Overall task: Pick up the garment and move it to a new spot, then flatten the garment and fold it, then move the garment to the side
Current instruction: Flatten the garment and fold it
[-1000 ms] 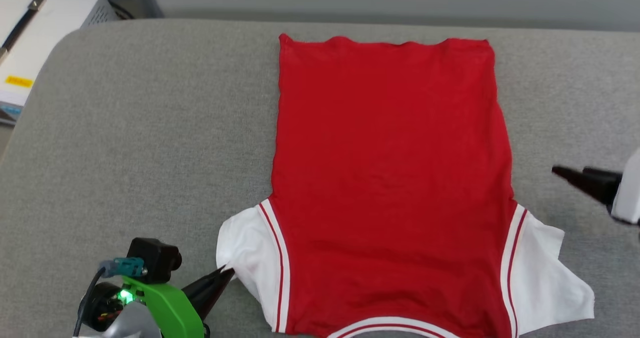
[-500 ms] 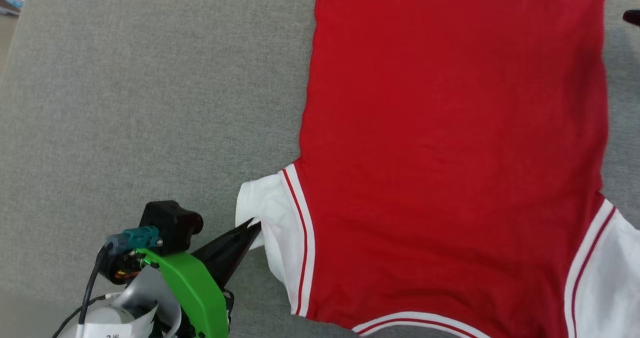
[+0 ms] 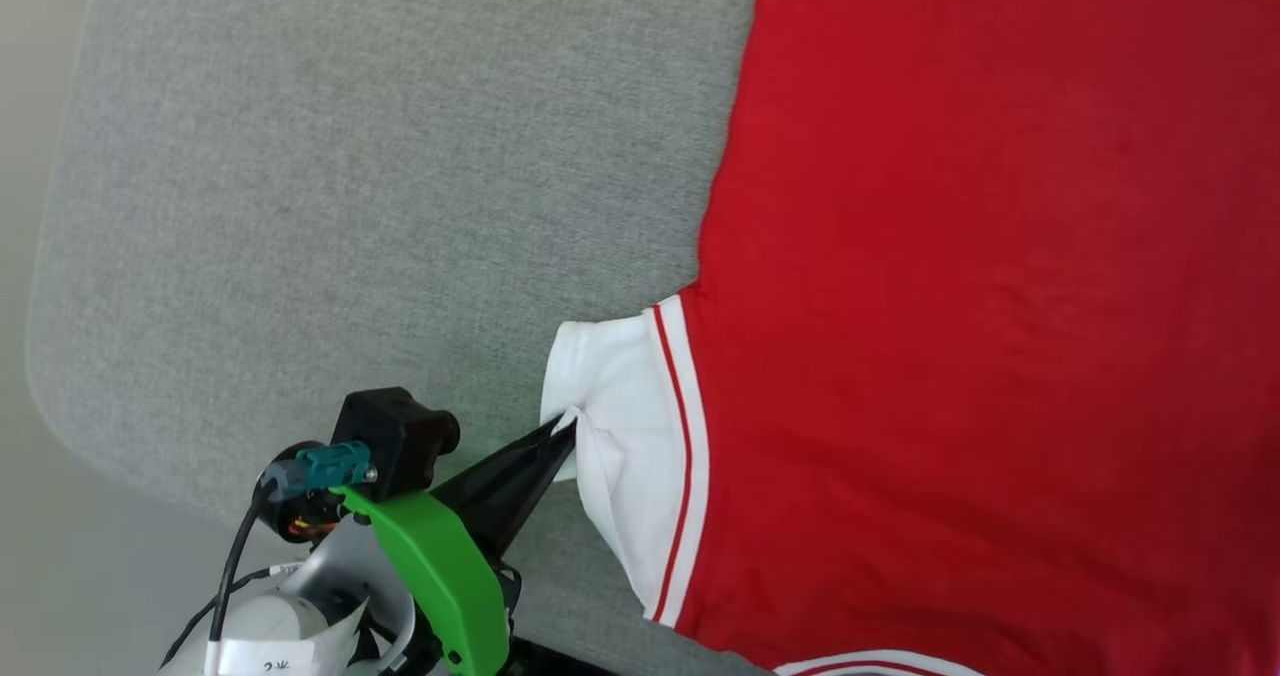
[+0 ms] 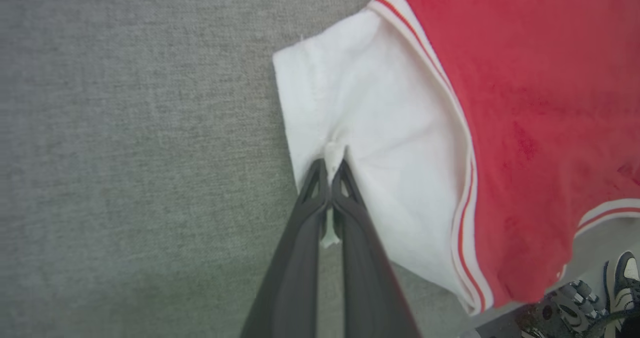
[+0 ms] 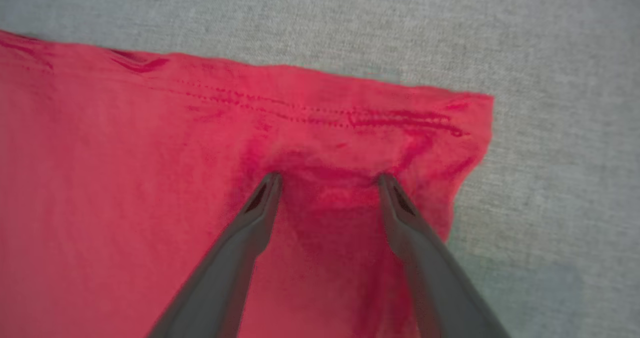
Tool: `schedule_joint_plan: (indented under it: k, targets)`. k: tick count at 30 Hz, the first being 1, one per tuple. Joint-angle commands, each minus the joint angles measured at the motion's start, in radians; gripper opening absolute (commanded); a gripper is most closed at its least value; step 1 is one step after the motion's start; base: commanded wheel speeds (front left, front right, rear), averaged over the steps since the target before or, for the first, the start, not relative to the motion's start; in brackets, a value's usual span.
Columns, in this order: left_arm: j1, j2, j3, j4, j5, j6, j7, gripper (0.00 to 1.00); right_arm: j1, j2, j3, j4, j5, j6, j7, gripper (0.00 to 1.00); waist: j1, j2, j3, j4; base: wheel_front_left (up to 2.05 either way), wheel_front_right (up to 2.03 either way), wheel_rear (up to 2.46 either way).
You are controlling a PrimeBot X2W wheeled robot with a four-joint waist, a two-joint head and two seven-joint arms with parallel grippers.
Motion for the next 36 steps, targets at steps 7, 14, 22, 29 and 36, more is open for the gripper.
schedule_joint_plan:
  k: [7, 14, 22, 29, 36]
  targets:
    - [-0.032, -0.023, -0.003, 0.012, 0.01, -0.011, -0.025, 0.0, 0.03, -0.017, 0.025, 0.069, -0.021, -0.001, 0.01, 0.0, -0.0002, 0.0, 0.039, 0.044, 0.0, 0.0, 0.0]
    - [-0.041, -0.025, -0.001, 0.019, 0.014, -0.007, -0.03, 0.0, 0.06, -0.033, 0.036, 0.078, -0.01, -0.001, 0.004, 0.0, -0.0002, 0.0, 0.017, 0.03, 0.0, 0.0, 0.0]
    - [-0.042, -0.02, 0.001, 0.027, 0.013, 0.0, -0.026, 0.0, 0.13, -0.028, 0.036, 0.082, 0.018, -0.001, -0.029, 0.0, -0.0002, 0.0, -0.045, -0.001, 0.0, 0.0, 0.0]
    - [-0.037, -0.009, 0.009, 0.037, 0.003, 0.007, -0.02, 0.0, 0.239, -0.024, 0.048, 0.091, 0.052, -0.001, -0.061, 0.0, -0.0002, 0.0, -0.139, -0.044, 0.0, 0.0, 0.0]
    - [-0.018, 0.003, 0.013, 0.054, -0.015, 0.014, -0.015, 0.0, 0.386, -0.013, 0.042, 0.095, 0.098, -0.001, -0.096, 0.0, -0.0002, 0.0, -0.26, -0.096, 0.0, 0.0, 0.0]
